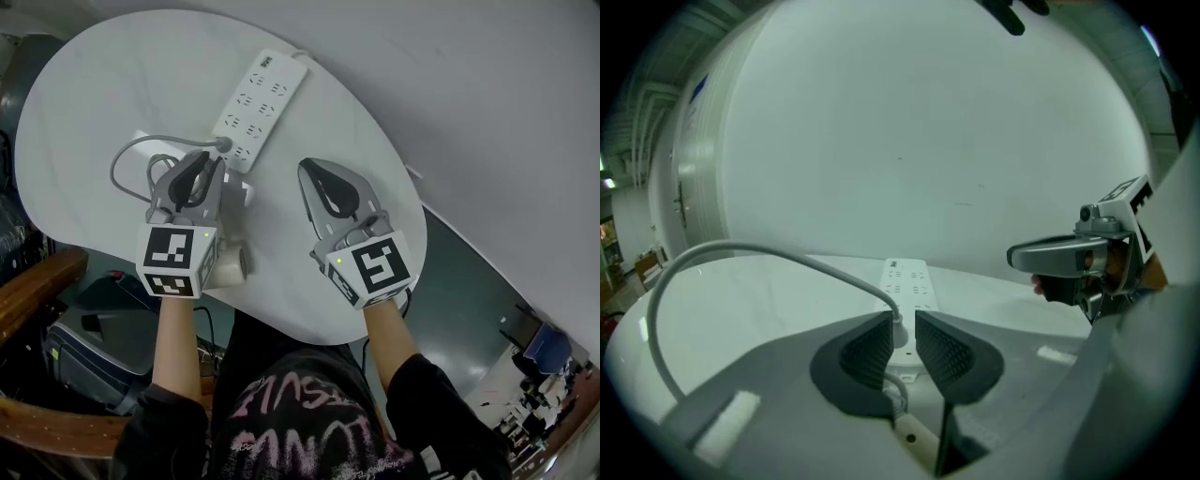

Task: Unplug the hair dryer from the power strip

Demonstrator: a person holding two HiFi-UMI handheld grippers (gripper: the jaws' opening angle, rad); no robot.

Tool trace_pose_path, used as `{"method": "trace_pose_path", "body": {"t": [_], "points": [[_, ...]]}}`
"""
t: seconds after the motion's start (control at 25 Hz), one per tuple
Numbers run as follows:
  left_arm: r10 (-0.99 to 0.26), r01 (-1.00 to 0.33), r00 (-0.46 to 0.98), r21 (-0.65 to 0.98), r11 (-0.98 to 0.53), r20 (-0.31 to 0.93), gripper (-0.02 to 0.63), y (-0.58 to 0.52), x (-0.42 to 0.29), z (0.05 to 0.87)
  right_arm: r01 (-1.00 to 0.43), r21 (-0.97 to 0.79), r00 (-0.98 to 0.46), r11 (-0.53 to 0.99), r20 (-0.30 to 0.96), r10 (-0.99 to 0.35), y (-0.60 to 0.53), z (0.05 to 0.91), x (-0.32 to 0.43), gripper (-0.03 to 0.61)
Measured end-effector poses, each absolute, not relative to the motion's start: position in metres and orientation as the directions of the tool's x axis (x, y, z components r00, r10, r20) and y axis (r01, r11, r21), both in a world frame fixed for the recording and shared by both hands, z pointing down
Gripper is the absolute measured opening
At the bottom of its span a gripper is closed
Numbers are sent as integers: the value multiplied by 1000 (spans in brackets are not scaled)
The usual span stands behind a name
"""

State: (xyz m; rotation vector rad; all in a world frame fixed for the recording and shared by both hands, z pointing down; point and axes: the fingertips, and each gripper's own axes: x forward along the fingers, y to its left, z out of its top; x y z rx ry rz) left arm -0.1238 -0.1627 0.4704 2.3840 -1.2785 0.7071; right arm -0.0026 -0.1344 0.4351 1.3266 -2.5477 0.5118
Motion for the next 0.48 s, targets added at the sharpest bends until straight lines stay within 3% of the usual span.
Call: {"method": "trace_pose_path", "body": {"t": [0.32,0.48], "points": [[-617,-816,472,46,-576,630,144,-175,-118,485,-835,-204,-549,511,361,-754,-135,439,9,14],[-601,-798,465,13,-602,650,144,-180,-113,487,-841,-206,-541,501,363,-759,-135,441,14,14]]}}
